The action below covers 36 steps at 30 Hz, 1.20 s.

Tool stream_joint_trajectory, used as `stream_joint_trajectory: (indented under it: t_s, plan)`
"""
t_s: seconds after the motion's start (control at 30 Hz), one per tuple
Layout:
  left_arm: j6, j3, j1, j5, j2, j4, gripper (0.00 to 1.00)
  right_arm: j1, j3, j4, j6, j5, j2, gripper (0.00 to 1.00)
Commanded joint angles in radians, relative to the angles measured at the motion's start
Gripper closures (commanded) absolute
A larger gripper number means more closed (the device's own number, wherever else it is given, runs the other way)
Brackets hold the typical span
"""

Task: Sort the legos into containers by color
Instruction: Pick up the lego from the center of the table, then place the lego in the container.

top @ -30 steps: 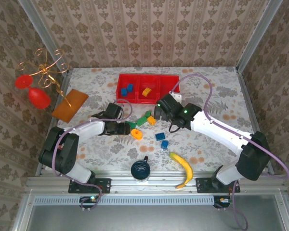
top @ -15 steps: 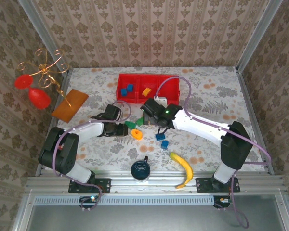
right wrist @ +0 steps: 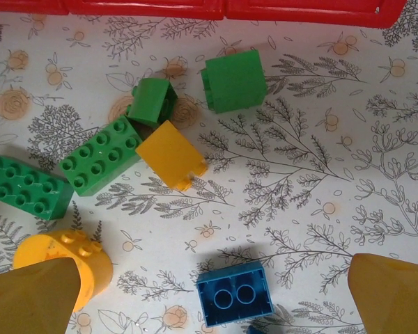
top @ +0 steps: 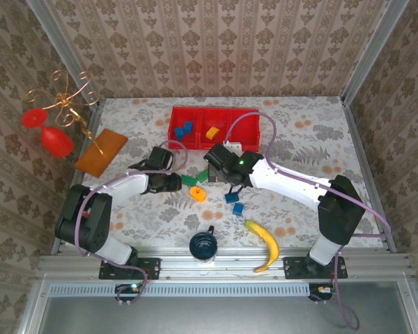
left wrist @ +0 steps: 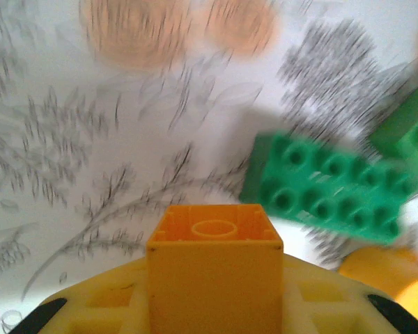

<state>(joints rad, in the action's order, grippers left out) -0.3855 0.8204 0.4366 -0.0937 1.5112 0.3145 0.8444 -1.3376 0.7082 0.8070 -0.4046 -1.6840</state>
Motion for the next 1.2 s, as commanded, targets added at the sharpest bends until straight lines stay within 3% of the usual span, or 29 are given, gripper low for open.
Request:
stream_joint_trajectory:
  t_s: [0.0, 0.3, 0.67, 0.87, 1.17]
  plan:
    - [0.034, 0.13, -0.007, -0.003, -0.031, 0.002, 0.78, 0.004, 0.015, 0.022, -0.009, -0.017, 0.028, 0.0]
    - [0.065, 0.454, -0.002, -0.12, 0.182, -0.061, 0.81, 0.004, 0.1, 0.001, -0.013, -0.06, 0.077, 0.0]
    - [0.074, 0.817, 0.049, -0.214, 0.5, -0.01, 0.81, 0.005, 0.158, -0.064, -0.003, -0.064, 0.084, 0.0]
    - [0.082, 0.922, 0.055, -0.227, 0.588, 0.022, 0.8, 0.02, 0.164, -0.117, -0.026, -0.066, 0.056, 0.0]
    - [0.1, 1.04, 0.051, -0.215, 0.686, 0.076, 0.7, 0.062, 0.111, -0.165, -0.036, -0.057, -0.019, 0.0]
